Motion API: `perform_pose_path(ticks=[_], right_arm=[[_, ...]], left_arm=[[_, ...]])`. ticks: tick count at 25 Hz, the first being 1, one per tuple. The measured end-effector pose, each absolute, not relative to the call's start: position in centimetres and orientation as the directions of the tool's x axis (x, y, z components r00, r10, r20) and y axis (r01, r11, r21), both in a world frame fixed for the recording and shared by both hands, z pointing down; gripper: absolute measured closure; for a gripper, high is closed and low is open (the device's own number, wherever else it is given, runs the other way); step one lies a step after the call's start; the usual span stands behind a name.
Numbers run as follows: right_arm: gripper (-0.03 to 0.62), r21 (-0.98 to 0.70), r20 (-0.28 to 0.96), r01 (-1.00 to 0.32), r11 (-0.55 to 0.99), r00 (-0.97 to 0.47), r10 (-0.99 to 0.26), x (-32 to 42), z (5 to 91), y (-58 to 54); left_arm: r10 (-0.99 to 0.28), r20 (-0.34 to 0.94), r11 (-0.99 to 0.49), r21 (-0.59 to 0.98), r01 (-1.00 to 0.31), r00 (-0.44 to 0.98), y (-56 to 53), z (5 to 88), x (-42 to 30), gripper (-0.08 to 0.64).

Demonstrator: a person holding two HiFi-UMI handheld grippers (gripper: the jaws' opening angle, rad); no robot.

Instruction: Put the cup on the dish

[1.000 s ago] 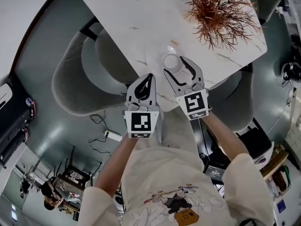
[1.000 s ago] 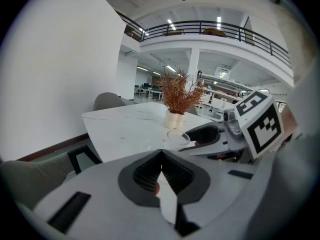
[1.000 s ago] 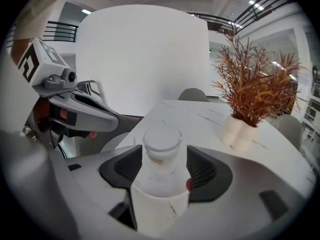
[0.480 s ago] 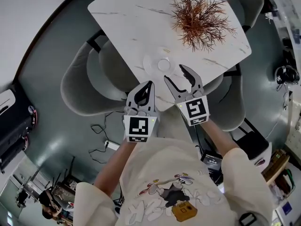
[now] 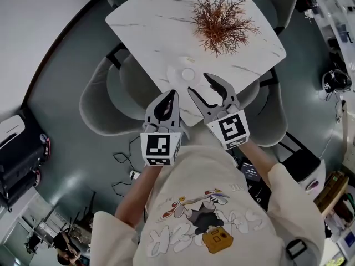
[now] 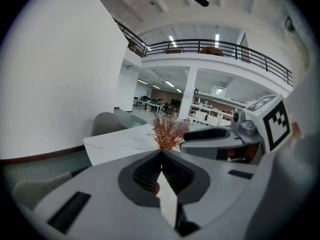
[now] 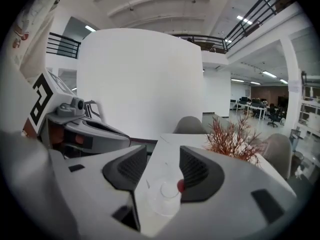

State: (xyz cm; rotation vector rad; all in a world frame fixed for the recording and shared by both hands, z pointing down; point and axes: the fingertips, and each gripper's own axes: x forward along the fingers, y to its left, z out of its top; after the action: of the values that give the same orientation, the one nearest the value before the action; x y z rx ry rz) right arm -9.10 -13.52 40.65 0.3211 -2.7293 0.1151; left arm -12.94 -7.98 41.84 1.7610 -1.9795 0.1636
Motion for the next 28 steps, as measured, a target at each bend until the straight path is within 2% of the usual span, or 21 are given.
perform_pose_path(ticks=[1,4,5,9,17,28], right_arm=[[0.4,-0.026,0.377,-0.228,0.973,-0.904,-0.201,-9.2,39.5,-13.2],[0.46,-0.029,0.334,-0.225,0.974,-0.921,-0.203,-9.5,36.3,-12.8],[0.462,-0.033,0.325,-0.233,0.972,-0.922,-0.21,-9.5,35.5,-12.8],[0.584,-0.049,0.326,-0.273,0.961,-0.913,-0.243,-9.6,32.7,-12.6],[0.588,-0.058,0.296,-0.299,0.953,-0.917,-0.269,-9.4,29.9,-11.3],[0.588,-0.071,0.324,-0.364,0.929,-0.889,-0.324,-8.2,31.2,-10.9]], left_arm=[[-0.905,0.421,0.168,0.23,-0.959,-0.057,-7.9,41.3,-13.0,0.557],[-0.916,0.396,0.165,0.24,-0.957,-0.058,-7.9,39.4,-13.3,0.557],[-0.92,0.387,0.162,0.242,-0.957,-0.058,-8.0,38.7,-13.5,0.557],[-0.935,0.351,0.152,0.248,-0.957,-0.058,-7.8,36.4,-14.0,0.557],[-0.942,0.334,0.116,0.26,-0.959,-0.024,-7.6,33.8,-13.8,0.557],[-0.94,0.341,0.109,0.224,-0.968,-0.027,-7.0,33.3,-13.2,0.557]])
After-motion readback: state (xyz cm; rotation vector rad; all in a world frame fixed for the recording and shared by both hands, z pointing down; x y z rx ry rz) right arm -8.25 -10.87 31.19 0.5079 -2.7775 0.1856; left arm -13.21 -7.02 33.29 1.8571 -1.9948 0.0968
